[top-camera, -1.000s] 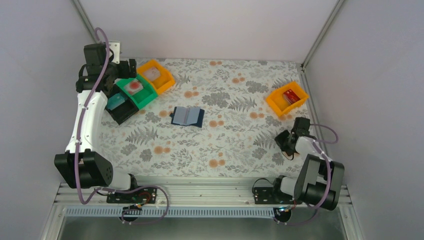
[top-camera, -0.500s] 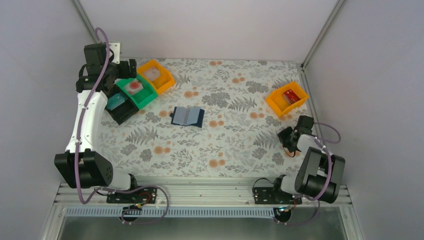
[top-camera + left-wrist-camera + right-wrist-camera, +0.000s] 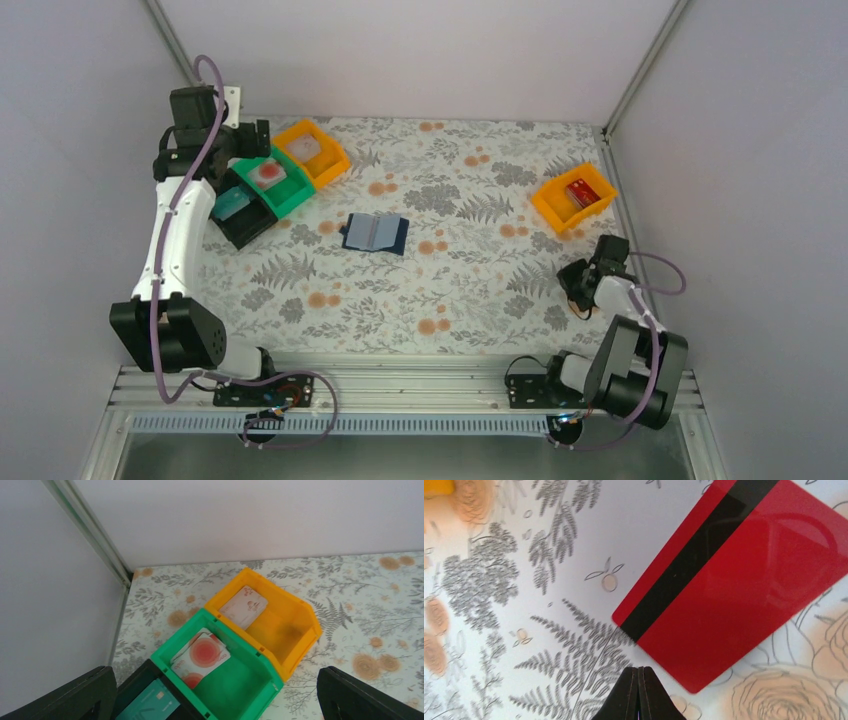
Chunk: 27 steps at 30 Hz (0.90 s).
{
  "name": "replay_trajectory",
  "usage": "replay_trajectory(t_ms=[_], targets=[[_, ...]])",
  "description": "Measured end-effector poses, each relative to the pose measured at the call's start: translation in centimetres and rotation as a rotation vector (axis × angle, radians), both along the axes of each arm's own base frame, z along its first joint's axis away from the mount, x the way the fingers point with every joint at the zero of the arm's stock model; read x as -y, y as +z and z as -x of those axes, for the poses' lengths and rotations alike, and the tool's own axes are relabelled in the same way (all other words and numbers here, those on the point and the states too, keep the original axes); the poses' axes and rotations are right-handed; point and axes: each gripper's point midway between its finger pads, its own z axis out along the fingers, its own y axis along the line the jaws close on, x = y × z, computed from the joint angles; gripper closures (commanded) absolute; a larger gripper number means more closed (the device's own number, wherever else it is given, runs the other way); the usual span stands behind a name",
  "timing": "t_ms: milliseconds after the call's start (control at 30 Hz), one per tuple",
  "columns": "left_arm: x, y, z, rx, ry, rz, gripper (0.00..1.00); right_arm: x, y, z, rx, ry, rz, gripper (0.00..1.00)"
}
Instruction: Take the credit cards out of the card holder
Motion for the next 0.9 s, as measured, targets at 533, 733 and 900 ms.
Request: replay_trajectory(t_ms=[533,733,900], targets=[[-2.4,2.2,1.3,-0.035,0.094,-0.124,0.00,-0.7,-0.8,-1.8,0.044,0.015,-0.056,0.96],[-2.7,2.2,1.5,-0.044,0.108,-0.133,0.00,1.1,-0.9,-2.6,0.090,-0.033,-0.071,0.96],[-2.9,2.2,1.6,-0.046,0.114,-0.145,0.00,3.7,-0.8,-2.3,0.108,-0.088,-0.040,0.96]])
